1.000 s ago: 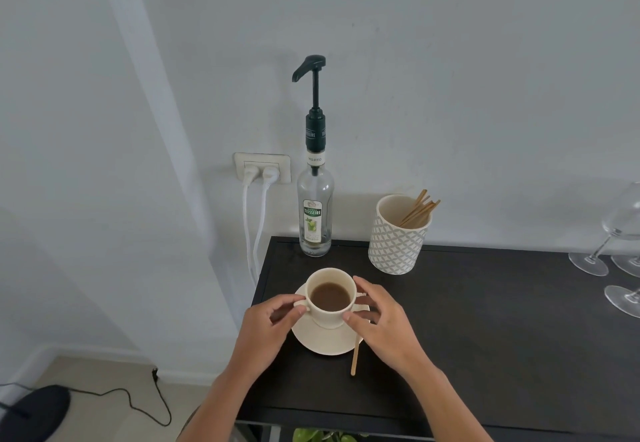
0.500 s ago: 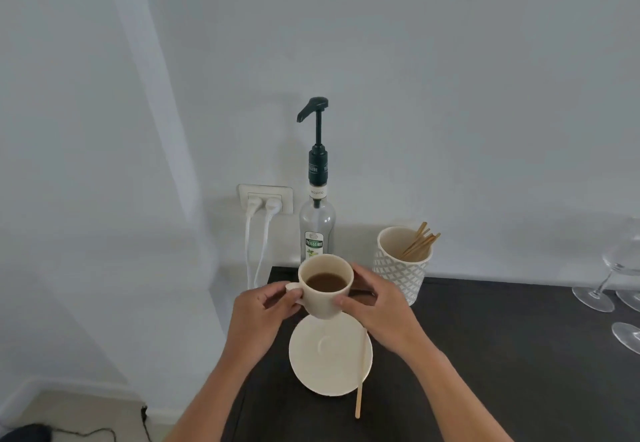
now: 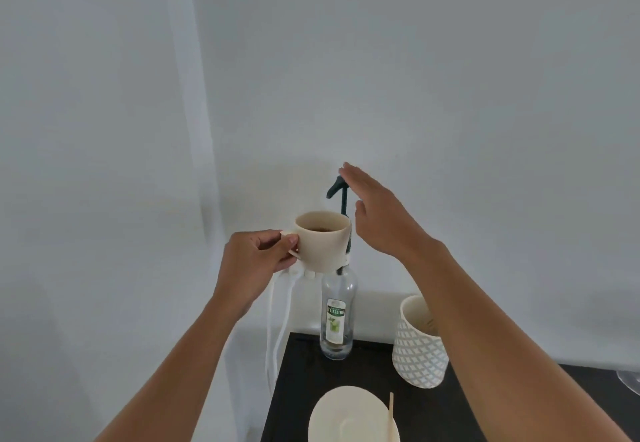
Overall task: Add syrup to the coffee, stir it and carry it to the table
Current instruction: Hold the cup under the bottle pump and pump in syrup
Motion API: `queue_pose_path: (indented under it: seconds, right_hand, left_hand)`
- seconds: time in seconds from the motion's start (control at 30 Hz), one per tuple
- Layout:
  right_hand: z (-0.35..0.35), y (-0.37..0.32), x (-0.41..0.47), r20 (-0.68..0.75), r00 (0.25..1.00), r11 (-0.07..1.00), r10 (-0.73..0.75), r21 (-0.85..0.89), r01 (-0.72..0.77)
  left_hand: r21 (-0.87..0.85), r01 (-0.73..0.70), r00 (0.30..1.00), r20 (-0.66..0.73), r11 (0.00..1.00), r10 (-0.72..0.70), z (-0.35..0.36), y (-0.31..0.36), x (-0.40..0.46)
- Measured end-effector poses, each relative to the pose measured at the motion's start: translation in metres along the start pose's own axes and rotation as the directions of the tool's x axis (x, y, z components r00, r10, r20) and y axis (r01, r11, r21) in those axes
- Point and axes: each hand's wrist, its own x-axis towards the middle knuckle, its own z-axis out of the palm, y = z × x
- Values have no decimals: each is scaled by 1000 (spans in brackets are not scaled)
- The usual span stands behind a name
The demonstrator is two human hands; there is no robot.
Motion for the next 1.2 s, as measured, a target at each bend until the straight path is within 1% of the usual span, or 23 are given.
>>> queue_pose_path:
  seconds: [0.03,0.07,0.37,0.7,0.97,1.2]
  right_hand:
    - [0,1,1,47,999,1000,23,6,-23]
    - [2,3,2,64,997,999,38,9,-39]
    - [7,2,-1,17,999,999,43,29,-44]
    - [0,-2,1,64,996,998,68,14,-69]
    - [3,-3,-3,36,997,998,65,-9,-65]
    - [-8,-13,-7,91,993,996,73,-61,-67]
  left_hand:
    - [8,-4,1000,3,1000,4,1,-2,3]
    - [14,-1,1000,1,1000,1,1,-2,5]
    - [-10,-13,1000,-8,1000,13,4,2,14]
    - [-5,-24,1000,-4,1000,24,7,9,8]
    - [-21,-17,1000,-21,1000,17,8,10,11]
    - [-31,-14,999,-37,999,13,9,15,11]
